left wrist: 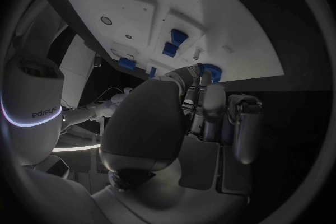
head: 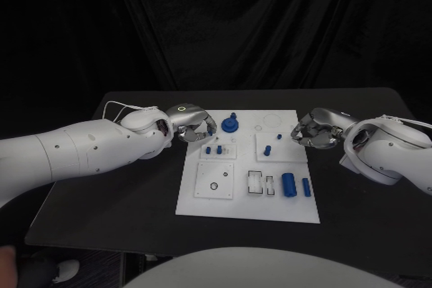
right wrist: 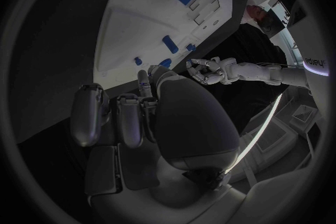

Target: Assemble the parts on the task board

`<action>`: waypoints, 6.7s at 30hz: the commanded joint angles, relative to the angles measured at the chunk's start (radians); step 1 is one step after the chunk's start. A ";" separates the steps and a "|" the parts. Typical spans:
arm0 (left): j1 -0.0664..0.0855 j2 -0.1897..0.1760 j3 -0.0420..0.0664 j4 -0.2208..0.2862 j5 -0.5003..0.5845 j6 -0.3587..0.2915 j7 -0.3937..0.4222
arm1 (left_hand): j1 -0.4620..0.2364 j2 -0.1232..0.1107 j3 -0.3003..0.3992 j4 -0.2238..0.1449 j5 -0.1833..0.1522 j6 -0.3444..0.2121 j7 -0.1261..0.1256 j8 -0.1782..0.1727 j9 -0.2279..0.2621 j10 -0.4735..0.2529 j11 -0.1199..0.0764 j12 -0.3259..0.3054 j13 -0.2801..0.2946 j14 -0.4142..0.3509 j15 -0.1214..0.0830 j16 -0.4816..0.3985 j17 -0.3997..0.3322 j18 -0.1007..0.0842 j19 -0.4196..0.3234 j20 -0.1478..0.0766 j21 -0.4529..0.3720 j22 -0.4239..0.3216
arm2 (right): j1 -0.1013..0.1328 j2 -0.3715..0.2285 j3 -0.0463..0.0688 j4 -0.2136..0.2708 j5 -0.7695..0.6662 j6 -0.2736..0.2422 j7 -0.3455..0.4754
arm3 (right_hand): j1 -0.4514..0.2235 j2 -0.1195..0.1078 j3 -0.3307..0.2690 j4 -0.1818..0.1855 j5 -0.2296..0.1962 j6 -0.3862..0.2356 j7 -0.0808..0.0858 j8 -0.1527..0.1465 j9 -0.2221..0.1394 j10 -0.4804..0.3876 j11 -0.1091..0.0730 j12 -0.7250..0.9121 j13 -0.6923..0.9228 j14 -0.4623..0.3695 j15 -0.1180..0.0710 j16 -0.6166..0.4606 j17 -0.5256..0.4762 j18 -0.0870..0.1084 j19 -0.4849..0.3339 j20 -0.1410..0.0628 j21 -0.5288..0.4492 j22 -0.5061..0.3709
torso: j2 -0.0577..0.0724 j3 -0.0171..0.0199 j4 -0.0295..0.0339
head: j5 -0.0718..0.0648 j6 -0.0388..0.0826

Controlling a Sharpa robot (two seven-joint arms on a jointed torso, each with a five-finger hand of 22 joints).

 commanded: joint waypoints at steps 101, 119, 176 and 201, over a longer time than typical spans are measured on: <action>-0.034 -0.061 0.001 -0.017 0.072 -0.322 0.114 | -0.041 -0.075 0.058 -0.013 -0.085 -0.093 -0.069 -0.062 -0.082 -0.158 0.005 0.014 0.001 -0.090 0.001 -0.057 -0.118 -0.014 0.105 0.002 -0.003 0.263 | 0.010 -0.037 0.001 0.024 -0.001 -0.005 -0.008 | 0.003 -0.011 0.018 -0.010 0.004 0.014 -0.001 0.007 0.001 -0.019 -0.007 -0.053 0.103 0.068 -0.005 -0.019 0.094 0.021 -0.006 -0.005 -0.034 0.166 | 0.000 0.0009 -0.0040 | 0.010 0.000; -0.034 -0.246 0.000 0.210 1.122 -0.082 0.588 | -0.063 -0.013 -0.156 0.176 0.123 -0.080 -0.016 -0.069 -0.103 -0.346 0.110 0.140 -0.018 -0.790 0.179 -0.656 -0.640 0.056 -1.122 0.174 -0.585 -0.261 | 0.070 0.011 0.001 -0.017 -0.170 -0.050 0.013 | 0.066 -0.088 0.092 -0.075 0.022 0.033 0.014 0.064 0.068 -0.653 0.021 -0.682 -0.532 -0.023 0.022 -0.136 -0.049 0.064 -0.130 0.019 -0.284 0.101 | 0.005 -0.0293 0.0182 | -0.008 0.000; -0.046 -0.273 0.000 0.310 1.397 0.250 0.623 | 0.036 0.089 -0.316 0.197 0.272 -0.171 0.011 -0.066 -0.324 -0.490 0.149 0.163 -0.336 -0.870 0.240 -0.775 -0.936 0.092 -1.029 0.266 -1.164 -0.705 | -0.061 0.088 0.002 -0.114 -0.370 -0.081 0.008 | 0.031 -0.105 0.134 -0.138 0.119 0.019 0.020 0.101 0.138 -0.668 0.054 -0.858 -0.826 -0.052 0.050 -0.133 -0.086 0.070 -0.141 0.049 -0.315 0.111 | 0.046 -0.1038 0.0678 | -0.092 0.000; -0.058 -0.264 0.000 0.302 1.397 0.258 0.596 | 0.046 0.098 -0.305 0.184 0.282 -0.168 0.018 -0.059 -0.331 -0.489 0.165 0.172 -0.348 -0.869 0.239 -0.768 -0.940 0.088 -1.020 0.262 -1.164 -0.705 | -0.071 0.101 0.002 -0.151 -0.335 -0.125 0.050 | 0.045 -0.065 0.137 -0.165 0.044 0.031 0.016 0.146 0.212 -0.560 0.032 -0.908 -0.902 -0.036 0.031 -0.128 -0.084 0.063 -0.118 0.030 -0.277 0.119 | 0.044 -0.1047 0.0707 | -0.091 0.000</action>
